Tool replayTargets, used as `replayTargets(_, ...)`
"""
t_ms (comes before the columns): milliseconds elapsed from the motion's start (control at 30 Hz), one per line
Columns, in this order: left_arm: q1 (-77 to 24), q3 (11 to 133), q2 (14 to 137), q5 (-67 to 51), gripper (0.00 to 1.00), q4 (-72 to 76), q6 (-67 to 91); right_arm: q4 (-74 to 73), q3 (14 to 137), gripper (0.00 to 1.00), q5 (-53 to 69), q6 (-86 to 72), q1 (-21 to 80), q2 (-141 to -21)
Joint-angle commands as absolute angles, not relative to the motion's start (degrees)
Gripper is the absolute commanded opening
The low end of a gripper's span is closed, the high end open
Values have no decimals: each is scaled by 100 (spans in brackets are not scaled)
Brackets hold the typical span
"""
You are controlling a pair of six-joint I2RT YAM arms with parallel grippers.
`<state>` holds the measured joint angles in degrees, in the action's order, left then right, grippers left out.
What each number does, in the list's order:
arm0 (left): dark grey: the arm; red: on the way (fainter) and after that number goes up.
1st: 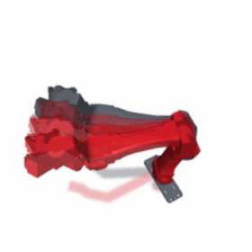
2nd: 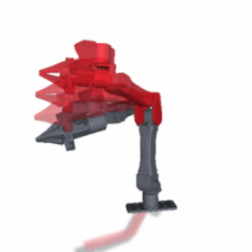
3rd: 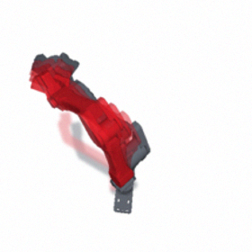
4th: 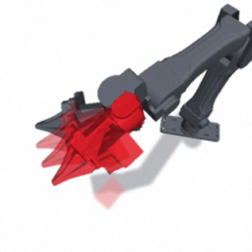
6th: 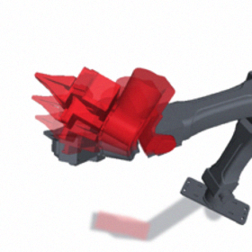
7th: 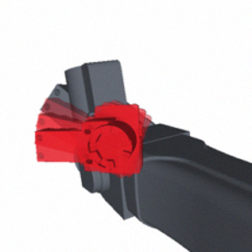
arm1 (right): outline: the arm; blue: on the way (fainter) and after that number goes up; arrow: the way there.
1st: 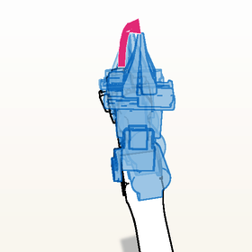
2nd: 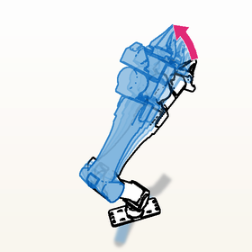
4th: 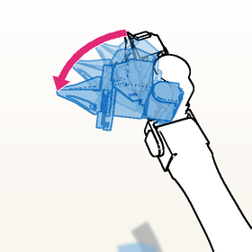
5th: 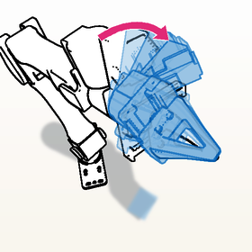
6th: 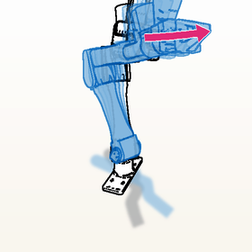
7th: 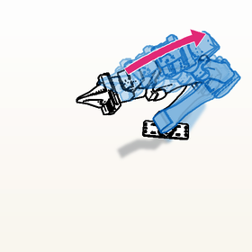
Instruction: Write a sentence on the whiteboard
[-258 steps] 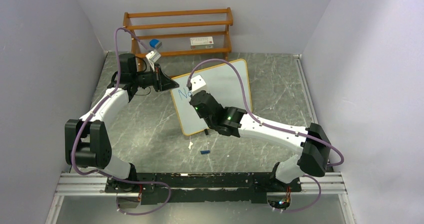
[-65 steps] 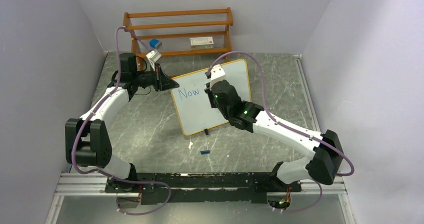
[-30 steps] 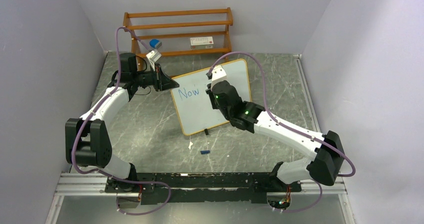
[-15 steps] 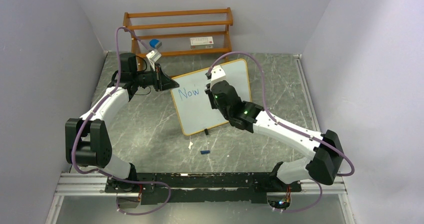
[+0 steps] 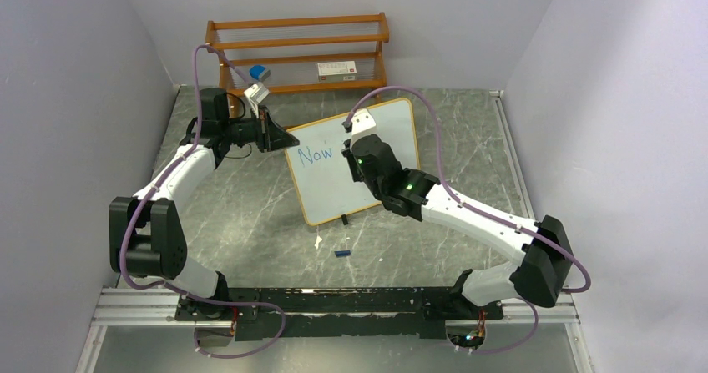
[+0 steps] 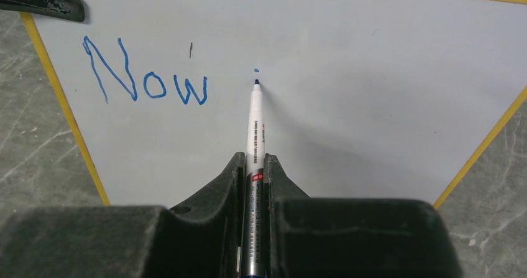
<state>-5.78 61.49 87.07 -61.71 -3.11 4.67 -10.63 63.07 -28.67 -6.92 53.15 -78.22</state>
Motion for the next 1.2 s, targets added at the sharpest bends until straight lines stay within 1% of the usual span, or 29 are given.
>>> replayTargets(0, -809, 5936, 9026, -5328, 5, -932, -402, -1126, 6337, 0, -2936, -747, 5299, -7897)
replayTargets(567, -809, 5941, 9037, -5321, 5, -931, -396, -1624, 6381, 0, -2831, -866, 5299, -7901)
replayTargets(1167, -809, 5941, 9045, -5336, 5, -924, -395, -1778, 6405, 0, -2673, -931, 5400, -7925)
